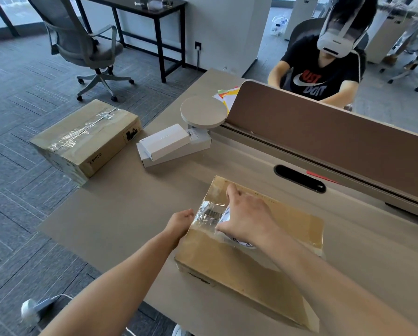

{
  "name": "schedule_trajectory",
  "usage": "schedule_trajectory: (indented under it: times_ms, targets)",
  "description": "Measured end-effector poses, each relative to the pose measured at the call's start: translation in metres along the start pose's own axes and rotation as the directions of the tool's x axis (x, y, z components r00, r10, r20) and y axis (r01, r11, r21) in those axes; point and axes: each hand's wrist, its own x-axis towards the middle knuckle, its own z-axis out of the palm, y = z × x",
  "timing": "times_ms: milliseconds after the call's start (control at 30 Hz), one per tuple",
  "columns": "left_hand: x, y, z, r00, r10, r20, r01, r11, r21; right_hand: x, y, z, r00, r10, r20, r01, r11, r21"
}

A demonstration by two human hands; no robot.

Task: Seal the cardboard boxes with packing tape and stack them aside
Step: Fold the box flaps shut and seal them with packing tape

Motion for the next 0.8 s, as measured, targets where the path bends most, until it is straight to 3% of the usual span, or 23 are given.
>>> schedule_trajectory:
  times_ms: [67, 133, 233, 400, 533, 600, 667, 800]
  targets:
    - [-0.011, 0.014, 0.002, 1.0, -0.002, 0.022, 0.005, 0.993, -0.121, -0.001, 0.0, -0.001, 1.0, 0.01, 0.004, -0.01, 1.0, 0.007]
    - [-0.022, 0.021, 0.005, 0.977, -0.072, 0.199, 0.118, 0.966, -0.232, -0.001, 0.0, 0.0, 1.0, 0.015, -0.002, -0.015, 1.0, 0.001]
    - [-0.033, 0.024, 0.005, 0.929, -0.092, 0.358, 0.172, 0.965, -0.198, -0.001, 0.001, 0.001, 1.0, 0.02, -0.005, -0.02, 1.0, -0.004]
    - [-0.027, 0.031, 0.01, 0.945, -0.094, 0.314, 0.14, 0.982, -0.129, -0.003, 0.001, 0.007, 0.998, 0.019, -0.059, -0.024, 0.996, -0.082]
    - [-0.034, 0.039, 0.011, 0.977, 0.182, 0.108, -0.18, 0.983, -0.024, -0.012, 0.011, 0.011, 0.995, -0.034, -0.09, 0.027, 0.997, -0.077]
    - [-0.046, 0.041, 0.007, 0.92, 0.356, 0.166, -0.376, 0.92, 0.108, -0.02, 0.022, 0.016, 0.991, -0.04, -0.129, 0.043, 0.999, 0.023]
    - [-0.055, 0.04, 0.003, 0.855, 0.433, 0.284, -0.503, 0.826, 0.255, -0.029, 0.033, 0.025, 0.977, -0.016, -0.214, 0.066, 0.971, 0.229]
    - [-0.066, 0.036, 0.009, 0.818, 0.422, 0.39, -0.563, 0.456, 0.689, -0.047, 0.045, 0.046, 0.943, 0.116, -0.311, 0.087, 0.817, 0.57]
